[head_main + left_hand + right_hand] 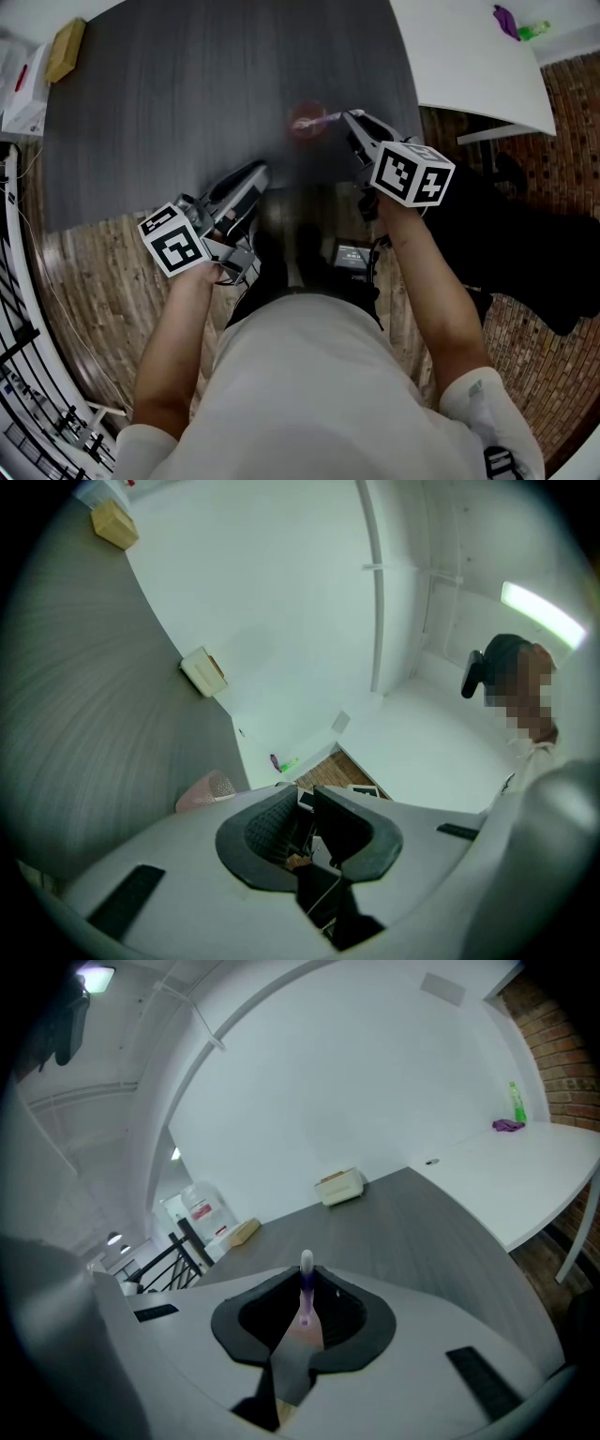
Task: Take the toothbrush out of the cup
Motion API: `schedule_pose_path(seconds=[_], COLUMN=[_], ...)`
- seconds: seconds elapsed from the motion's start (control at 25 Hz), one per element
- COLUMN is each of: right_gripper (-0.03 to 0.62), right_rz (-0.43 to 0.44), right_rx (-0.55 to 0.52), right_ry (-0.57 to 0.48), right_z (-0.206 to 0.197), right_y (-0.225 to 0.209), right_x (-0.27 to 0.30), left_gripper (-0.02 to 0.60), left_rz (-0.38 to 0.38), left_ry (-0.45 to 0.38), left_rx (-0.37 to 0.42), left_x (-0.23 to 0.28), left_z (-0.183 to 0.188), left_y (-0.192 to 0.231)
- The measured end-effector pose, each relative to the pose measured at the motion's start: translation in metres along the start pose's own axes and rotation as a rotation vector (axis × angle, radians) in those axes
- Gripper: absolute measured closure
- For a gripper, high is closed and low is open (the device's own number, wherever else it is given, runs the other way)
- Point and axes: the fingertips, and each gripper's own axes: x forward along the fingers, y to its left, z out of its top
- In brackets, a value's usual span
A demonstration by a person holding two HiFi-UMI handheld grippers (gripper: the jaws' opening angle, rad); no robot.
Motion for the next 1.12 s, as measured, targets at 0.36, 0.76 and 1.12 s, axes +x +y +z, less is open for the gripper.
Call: schedule_pose_path(seconds=[0.36, 0.76, 1.12], right_gripper=[0.542, 0.543, 0.543], right_rz=[0.002, -0.011, -0.027], right_rx=[-0.004, -0.020, -0.025], right_ry=[-0.024, -0.045, -0.076], right_z=[0.005, 0.011, 0.022], right_y=[0.011, 0.014, 0.013], right_x=[-0.012, -0.025, -0.034], left_gripper=[0.531, 0.531, 0.531], left_rz=[-0.016, -0.037, -0.052], left_ry=[-0.005, -0.009, -0.016], left_rx=[0.009, 0.023, 0.032], left_x=[-0.006, -0.008, -0.009], left_z=[-0.001, 0.000, 0.003], left_y=[-0.009, -0.020, -0.026])
